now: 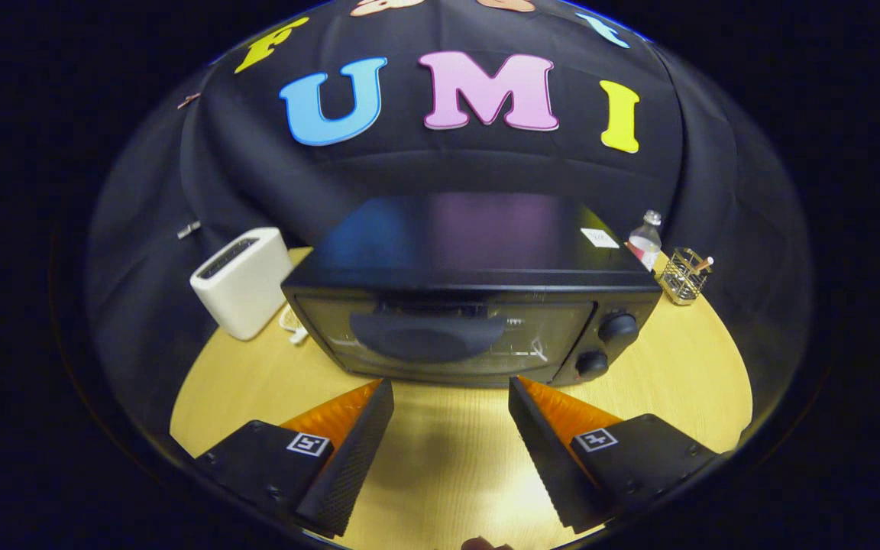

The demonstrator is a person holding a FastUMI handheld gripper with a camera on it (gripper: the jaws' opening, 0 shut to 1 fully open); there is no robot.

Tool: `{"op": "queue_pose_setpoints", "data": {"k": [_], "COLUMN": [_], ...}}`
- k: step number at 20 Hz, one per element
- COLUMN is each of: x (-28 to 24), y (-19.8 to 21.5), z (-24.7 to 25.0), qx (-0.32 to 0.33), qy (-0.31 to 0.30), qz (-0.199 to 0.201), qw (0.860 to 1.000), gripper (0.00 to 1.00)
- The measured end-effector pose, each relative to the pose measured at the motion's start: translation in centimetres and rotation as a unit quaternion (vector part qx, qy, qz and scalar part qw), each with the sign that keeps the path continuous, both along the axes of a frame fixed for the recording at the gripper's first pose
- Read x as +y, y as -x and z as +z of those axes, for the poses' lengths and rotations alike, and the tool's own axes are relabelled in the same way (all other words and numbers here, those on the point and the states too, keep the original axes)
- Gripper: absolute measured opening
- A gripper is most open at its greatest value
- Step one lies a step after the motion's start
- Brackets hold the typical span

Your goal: Open the toaster oven, put the food inside, and close the toaster oven door.

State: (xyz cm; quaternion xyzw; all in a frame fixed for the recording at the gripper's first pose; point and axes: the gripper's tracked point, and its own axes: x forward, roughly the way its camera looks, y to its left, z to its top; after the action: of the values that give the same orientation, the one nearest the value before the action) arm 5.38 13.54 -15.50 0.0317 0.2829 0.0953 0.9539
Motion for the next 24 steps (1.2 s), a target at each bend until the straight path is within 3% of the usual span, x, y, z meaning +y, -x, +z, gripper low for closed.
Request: {"op": "queue_pose_setpoints", "data": {"k": [3,7,13,16,24], "x": [-1.3,-7.3,-17.3,-19.4,-18.8], "y": [0.6,1.0,2.3,3.4,3.1], "z": [4.4,10.4,19.8,21.4,20.5], "qx": [-0.053,-0.121,-0.252,-0.27,-0.252], "qy": [-0.03,-0.034,-0.023,-0.037,-0.048], "qz": [-0.016,-0.066,-0.125,-0.124,-0.069], "qw": [0.998,0.99,0.959,0.954,0.964], "gripper": [1.0,1.0,0.99,0.99,0.99]}}
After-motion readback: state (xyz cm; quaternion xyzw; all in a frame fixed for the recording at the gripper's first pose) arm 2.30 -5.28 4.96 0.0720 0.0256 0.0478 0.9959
